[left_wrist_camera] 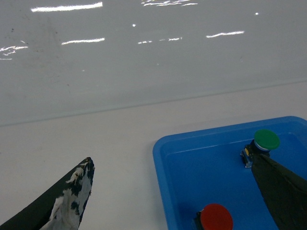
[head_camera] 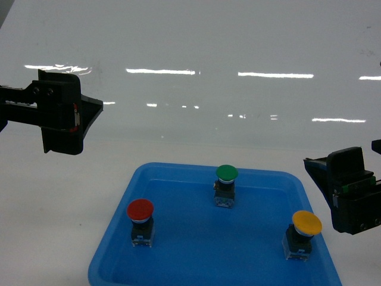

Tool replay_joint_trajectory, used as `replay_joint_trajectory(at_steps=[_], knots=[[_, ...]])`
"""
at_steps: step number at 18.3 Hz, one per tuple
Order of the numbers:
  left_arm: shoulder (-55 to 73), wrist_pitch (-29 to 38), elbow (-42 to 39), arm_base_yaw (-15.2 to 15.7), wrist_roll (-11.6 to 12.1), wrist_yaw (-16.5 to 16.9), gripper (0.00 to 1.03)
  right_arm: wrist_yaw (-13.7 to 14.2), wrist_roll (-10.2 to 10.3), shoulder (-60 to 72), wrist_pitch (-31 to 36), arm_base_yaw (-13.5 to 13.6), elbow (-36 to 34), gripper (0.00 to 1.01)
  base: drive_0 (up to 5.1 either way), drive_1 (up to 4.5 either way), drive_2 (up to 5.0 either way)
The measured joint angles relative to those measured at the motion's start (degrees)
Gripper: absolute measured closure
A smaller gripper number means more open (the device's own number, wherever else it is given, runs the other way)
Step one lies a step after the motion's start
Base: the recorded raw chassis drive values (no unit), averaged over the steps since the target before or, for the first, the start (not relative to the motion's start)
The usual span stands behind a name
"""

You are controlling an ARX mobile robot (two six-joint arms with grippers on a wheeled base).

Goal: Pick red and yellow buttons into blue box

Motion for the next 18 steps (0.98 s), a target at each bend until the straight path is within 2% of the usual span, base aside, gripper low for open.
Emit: replay_joint_trajectory(at_steps=[1, 4, 7, 15, 18], knots=[[0.0, 0.0, 0.0, 0.0, 0.0, 0.0, 0.05, 1.2, -0.5, 0.0, 2.6, 0.5, -0.9, 0.03, 0.0, 0.00, 0.0], [0.0, 0.0, 0.0, 0.1, 0.0, 0.0, 0.05, 0.7, -2.0, 2.2, 2.9, 0.7, -2.5, 0.03, 0.0, 0.00, 0.0], [0.0, 0.0, 0.0, 0.0, 0.0, 0.0, 0.05, 0.0, -4.1, 5.7, 2.1, 0.8, -0.5, 0.03, 0.0, 0.00, 0.0], [0.0, 0.0, 0.0, 0.0, 0.0, 0.0, 0.05, -4.3, -5.2, 22.4, -7.5, -0.2, 14.5, 0.03, 0.0, 0.00, 0.0], [0.0, 0.0, 0.0, 0.0, 0.0, 0.0, 0.05, -4.9, -6.4, 26.1, -10.5, 0.6, 17.0, 0.03, 0.0, 0.00, 0.0]])
